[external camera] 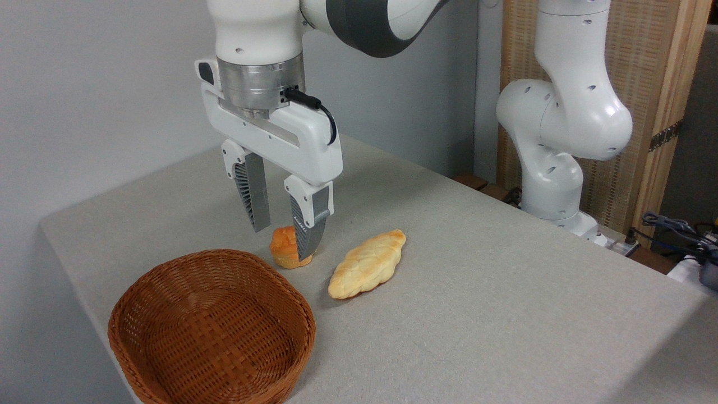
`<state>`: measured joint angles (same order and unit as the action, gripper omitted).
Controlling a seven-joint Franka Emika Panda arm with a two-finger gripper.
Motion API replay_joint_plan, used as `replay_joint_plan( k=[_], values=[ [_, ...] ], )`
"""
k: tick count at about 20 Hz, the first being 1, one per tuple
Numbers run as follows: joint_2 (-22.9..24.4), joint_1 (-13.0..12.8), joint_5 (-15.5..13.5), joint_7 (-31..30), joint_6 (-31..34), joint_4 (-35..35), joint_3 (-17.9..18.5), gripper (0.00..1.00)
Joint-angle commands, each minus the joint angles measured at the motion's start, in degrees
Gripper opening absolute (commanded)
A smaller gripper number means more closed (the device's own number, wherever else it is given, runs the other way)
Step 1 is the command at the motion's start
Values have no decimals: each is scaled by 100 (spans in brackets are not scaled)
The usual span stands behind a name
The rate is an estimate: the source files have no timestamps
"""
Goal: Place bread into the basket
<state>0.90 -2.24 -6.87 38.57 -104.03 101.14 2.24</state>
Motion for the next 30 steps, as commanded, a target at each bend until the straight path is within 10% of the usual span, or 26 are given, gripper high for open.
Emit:
replay_joint_plan(
  k=[1,23,30],
  values=[
    [-2,13,166,795,84,-234,57,100],
    [77,-49,89,731,94,98,-39,100],
    [77,-496,89,766,-29,528,-127,100]
  ],
)
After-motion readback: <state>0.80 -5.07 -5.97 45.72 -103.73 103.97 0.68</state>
